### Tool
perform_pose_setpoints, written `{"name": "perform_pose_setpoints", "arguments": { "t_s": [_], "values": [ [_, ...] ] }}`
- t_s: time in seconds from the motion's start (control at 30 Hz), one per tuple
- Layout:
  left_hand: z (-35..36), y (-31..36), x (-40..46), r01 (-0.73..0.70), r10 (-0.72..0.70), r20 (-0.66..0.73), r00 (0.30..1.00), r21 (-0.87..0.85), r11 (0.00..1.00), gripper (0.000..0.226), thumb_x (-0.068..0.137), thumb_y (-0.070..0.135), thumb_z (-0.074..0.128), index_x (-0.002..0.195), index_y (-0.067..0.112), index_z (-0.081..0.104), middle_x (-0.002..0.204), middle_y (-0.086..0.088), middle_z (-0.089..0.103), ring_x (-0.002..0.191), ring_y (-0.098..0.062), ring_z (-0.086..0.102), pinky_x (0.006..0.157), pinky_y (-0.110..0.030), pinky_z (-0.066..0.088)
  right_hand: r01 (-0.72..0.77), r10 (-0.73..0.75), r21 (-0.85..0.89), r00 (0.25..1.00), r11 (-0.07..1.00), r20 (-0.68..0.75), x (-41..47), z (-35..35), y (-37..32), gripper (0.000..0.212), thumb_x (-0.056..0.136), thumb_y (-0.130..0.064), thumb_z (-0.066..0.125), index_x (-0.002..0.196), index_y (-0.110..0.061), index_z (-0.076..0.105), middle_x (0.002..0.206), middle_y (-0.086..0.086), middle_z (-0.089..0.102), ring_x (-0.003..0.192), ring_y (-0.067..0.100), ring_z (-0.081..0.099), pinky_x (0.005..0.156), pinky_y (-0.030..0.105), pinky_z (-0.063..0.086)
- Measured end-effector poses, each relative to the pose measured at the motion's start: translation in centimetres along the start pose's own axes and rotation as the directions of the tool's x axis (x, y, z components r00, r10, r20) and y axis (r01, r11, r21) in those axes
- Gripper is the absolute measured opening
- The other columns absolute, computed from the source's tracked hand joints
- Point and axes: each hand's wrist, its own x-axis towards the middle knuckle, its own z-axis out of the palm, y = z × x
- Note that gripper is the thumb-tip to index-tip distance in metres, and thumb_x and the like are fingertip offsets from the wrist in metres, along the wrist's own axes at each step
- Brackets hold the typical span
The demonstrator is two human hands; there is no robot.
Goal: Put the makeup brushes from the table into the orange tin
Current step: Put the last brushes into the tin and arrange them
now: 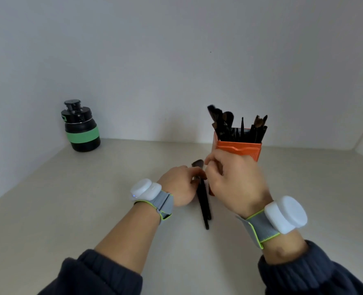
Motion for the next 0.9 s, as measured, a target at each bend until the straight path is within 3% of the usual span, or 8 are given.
{"name": "perform_pose_setpoints", "arguments": {
  "t_s": [0.13,0.37,0.43,0.5,0.57,0.7,0.8,0.9],
  "values": [
    [-1.0,-1.3,-0.3,-0.005,0.005,0.056,0.998,0.002,1.0,0.022,0.094,0.021,0.05,0.108,0.03,0.065,0.092,-0.004,0.06,0.089,-0.026,0.059,0.07,-0.026,0.036,0.032,-0.003,-0.13,0.976,0.991,0.216,-0.3,0.8,0.0,0.025,0.095,-0.037,0.047,0.096,-0.022,0.068,0.08,-0.001,0.072,0.077,0.026,0.068,0.069,0.038,0.057],
    [-1.9,-3.4,-1.0,0.1,-0.087,0.08,0.993,-0.184,0.978,0.022,0.082,0.02,0.063,0.095,0.036,0.07,0.062,0.012,0.052,0.057,-0.005,0.049,0.056,-0.021,0.035,0.067,-0.003,-0.118,0.88,0.991,0.475,-1.0,2.7,-0.3,0.029,0.095,-0.036,0.054,0.117,-0.018,0.058,0.094,0.003,0.068,0.088,0.025,0.066,0.078,0.04,0.057],
    [-1.7,-3.3,-0.9,0.118,-0.11,0.052,0.993,-0.198,0.973,0.018,0.079,0.023,0.066,0.088,0.039,0.066,0.062,0.013,0.051,0.058,-0.004,0.05,0.054,-0.019,0.033,0.068,0.0,-0.119,0.869,0.991,0.495,-0.9,3.1,-0.5,0.031,0.095,-0.031,0.054,0.121,-0.014,0.058,0.101,0.006,0.068,0.093,0.027,0.065,0.082,0.04,0.055],
    [-1.3,-3.1,-0.7,0.169,-0.172,0.005,0.985,-0.209,0.963,0.018,0.077,0.029,0.069,0.092,0.037,0.061,0.073,0.014,0.056,0.073,-0.011,0.057,0.06,-0.022,0.039,0.054,0.015,-0.123,0.864,0.991,0.503,-0.9,3.3,-0.6,0.029,0.094,-0.028,0.053,0.117,-0.012,0.06,0.104,0.009,0.067,0.094,0.028,0.064,0.08,0.037,0.054],
    [-1.4,-3.3,-0.7,0.278,-0.291,-0.039,0.956,-0.198,0.94,0.031,0.074,0.037,0.071,0.1,0.029,0.055,0.087,0.006,0.061,0.086,-0.02,0.061,0.069,-0.028,0.045,0.017,0.054,-0.135,0.859,0.991,0.509,-1.0,3.5,-0.9,0.024,0.092,-0.028,0.054,0.109,-0.012,0.06,0.098,0.008,0.066,0.085,0.026,0.062,0.067,0.033,0.049],
    [-1.6,-3.4,-0.7,0.4,-0.411,-0.049,0.91,-0.152,0.904,0.054,0.063,0.048,0.069,0.105,0.02,0.048,0.091,-0.002,0.06,0.086,-0.027,0.062,0.072,-0.033,0.049,-0.072,0.137,-0.142,0.84,0.987,0.525,-1.1,3.5,-1.1,0.022,0.092,-0.03,0.055,0.105,-0.013,0.055,0.089,0.003,0.06,0.077,0.022,0.057,0.051,0.026,0.037],
    [-1.6,-3.2,-0.9,0.409,-0.417,-0.056,0.907,-0.114,0.905,0.052,0.063,0.048,0.066,0.102,0.019,0.049,0.088,-0.002,0.061,0.081,-0.026,0.062,0.067,-0.033,0.048,-0.154,0.191,-0.114,0.837,0.981,0.513,-1.0,3.3,-1.3,0.025,0.092,-0.038,0.054,0.103,-0.015,0.057,0.092,0.004,0.065,0.082,0.024,0.064,0.06,0.03,0.049],
    [-1.8,-3.3,-1.1,0.389,-0.394,-0.094,0.914,-0.062,0.919,0.038,0.071,0.04,0.066,0.1,0.019,0.054,0.095,-0.005,0.065,0.086,-0.028,0.063,0.07,-0.032,0.049,-0.25,0.249,-0.062,0.843,0.966,0.477,-0.9,3.1,-1.3,0.026,0.091,-0.044,0.053,0.096,-0.019,0.058,0.09,0.002,0.068,0.086,0.023,0.065,0.068,0.032,0.051]
  ]
}}
